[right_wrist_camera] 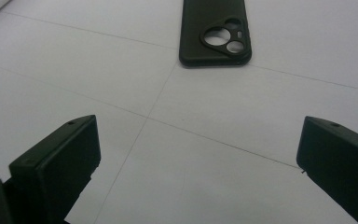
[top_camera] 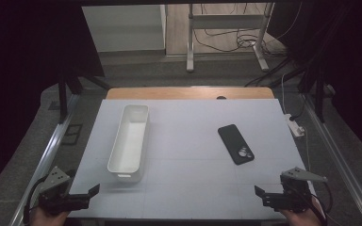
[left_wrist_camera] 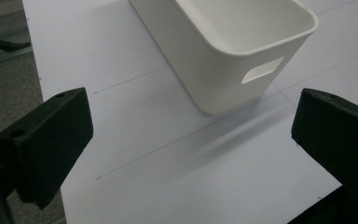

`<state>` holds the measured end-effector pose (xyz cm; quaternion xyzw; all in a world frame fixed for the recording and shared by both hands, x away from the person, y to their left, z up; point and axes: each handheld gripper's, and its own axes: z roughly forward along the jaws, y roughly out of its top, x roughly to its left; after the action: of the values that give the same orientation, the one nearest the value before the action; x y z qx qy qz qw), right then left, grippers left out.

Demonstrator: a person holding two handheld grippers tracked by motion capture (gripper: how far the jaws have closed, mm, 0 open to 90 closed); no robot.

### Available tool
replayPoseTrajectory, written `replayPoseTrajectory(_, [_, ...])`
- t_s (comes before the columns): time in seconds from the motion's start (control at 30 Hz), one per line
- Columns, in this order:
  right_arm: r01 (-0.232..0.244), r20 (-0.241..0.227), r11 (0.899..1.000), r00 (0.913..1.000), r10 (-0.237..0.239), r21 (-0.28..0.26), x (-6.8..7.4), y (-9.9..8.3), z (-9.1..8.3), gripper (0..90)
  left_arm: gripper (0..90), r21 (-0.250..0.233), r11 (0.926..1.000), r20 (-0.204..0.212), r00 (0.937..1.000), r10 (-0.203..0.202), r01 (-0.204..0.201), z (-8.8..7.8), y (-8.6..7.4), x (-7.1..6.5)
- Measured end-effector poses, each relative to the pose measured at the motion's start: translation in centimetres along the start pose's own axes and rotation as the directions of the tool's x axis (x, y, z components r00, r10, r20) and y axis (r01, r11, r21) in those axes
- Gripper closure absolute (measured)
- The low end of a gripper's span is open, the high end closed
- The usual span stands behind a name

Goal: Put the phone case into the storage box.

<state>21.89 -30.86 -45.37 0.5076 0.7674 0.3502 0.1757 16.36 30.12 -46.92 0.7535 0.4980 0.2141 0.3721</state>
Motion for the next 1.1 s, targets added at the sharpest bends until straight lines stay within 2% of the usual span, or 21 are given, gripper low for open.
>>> replayPoseTrajectory(0.1, [0.010, -0.005, 1.000, 0.9999, -0.010, 0.006, 0.06, 0.09, 0.14, 0.0, 0.0, -0.014, 0.9998, -0.018, 0.9998, 0.011, -0.011, -0.14, -0.06, -0.12])
replayPoseTrajectory(0.2, [0.013, -0.008, 1.000, 0.9999, -0.013, 0.013, 0.08, 0.16, 0.25, 0.0, 0.0, -0.009, 1.0000, -0.023, 0.9997, 0.002, -0.002, -0.14, -0.10, -0.07])
replayPoseTrajectory(0.43, [0.010, -0.011, 1.000, 0.9999, -0.010, 0.016, 0.05, 0.22, 0.33, 0.0, 0.0, 0.007, 0.9996, -0.016, 0.9995, 0.029, -0.028, -0.02, -0.07, -0.29])
replayPoseTrajectory(0.63, [0.019, -0.013, 0.999, 0.9997, -0.019, 0.032, 0.15, 0.31, 0.51, 0.0, 0.1, 0.003, 0.9998, -0.006, 0.9998, 0.018, -0.018, -0.04, -0.14, -0.18])
replayPoseTrajectory(0.8, [0.023, -0.022, 0.999, 0.9995, -0.022, 0.043, 0.13, 0.37, 0.60, 0.0, 0.2, -0.008, 0.9997, -0.007, 0.9997, 0.025, -0.025, -0.11, -0.20, -0.22])
replayPoseTrajectory(1.1, [0.038, -0.025, 0.998, 0.9990, -0.036, 0.050, 0.12, 0.77, 0.71, 0.0, 0.6, 0.008, 0.9988, -0.002, 0.9988, 0.049, -0.049, 0.08, -0.09, -0.43])
